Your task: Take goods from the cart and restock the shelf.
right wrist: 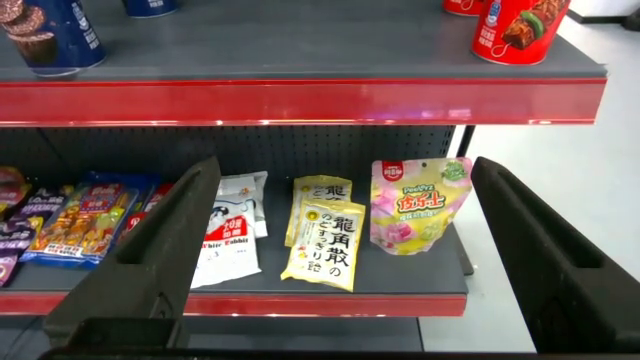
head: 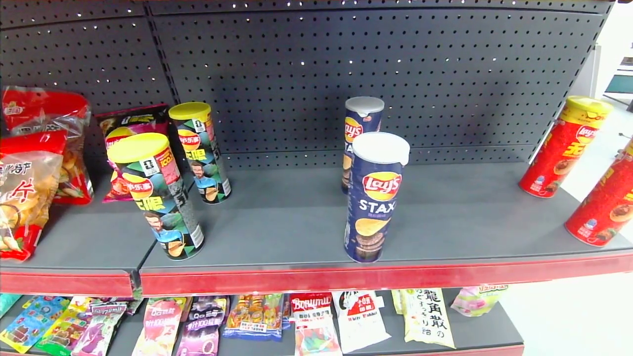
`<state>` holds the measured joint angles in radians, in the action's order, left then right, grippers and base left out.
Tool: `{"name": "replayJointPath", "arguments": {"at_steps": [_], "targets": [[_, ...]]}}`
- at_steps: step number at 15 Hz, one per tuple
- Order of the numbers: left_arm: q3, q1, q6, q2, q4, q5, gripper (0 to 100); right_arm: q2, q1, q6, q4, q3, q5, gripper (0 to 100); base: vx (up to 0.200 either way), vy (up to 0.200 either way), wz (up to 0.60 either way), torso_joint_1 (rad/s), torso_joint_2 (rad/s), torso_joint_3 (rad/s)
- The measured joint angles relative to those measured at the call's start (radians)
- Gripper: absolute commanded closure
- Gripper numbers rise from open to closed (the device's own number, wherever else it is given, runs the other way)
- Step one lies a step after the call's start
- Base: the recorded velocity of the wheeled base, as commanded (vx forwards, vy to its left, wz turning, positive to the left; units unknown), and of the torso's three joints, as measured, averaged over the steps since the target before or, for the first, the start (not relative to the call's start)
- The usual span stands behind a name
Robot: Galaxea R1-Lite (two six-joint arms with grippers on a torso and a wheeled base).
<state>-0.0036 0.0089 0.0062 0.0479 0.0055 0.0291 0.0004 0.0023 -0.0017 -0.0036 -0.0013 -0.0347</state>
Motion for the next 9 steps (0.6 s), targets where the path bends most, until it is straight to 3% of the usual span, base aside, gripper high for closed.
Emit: {"name": "replayJointPath", "arguments": {"at_steps": [9], "targets": [[0.001, -0.006, 0.000, -0.043, 0.000, 0.011, 0, 0.000, 0.000, 0.000, 0.000, 0.001, 0.000, 0, 0.000, 0.000, 0.00, 0.000, 0.00, 0.000]]}}
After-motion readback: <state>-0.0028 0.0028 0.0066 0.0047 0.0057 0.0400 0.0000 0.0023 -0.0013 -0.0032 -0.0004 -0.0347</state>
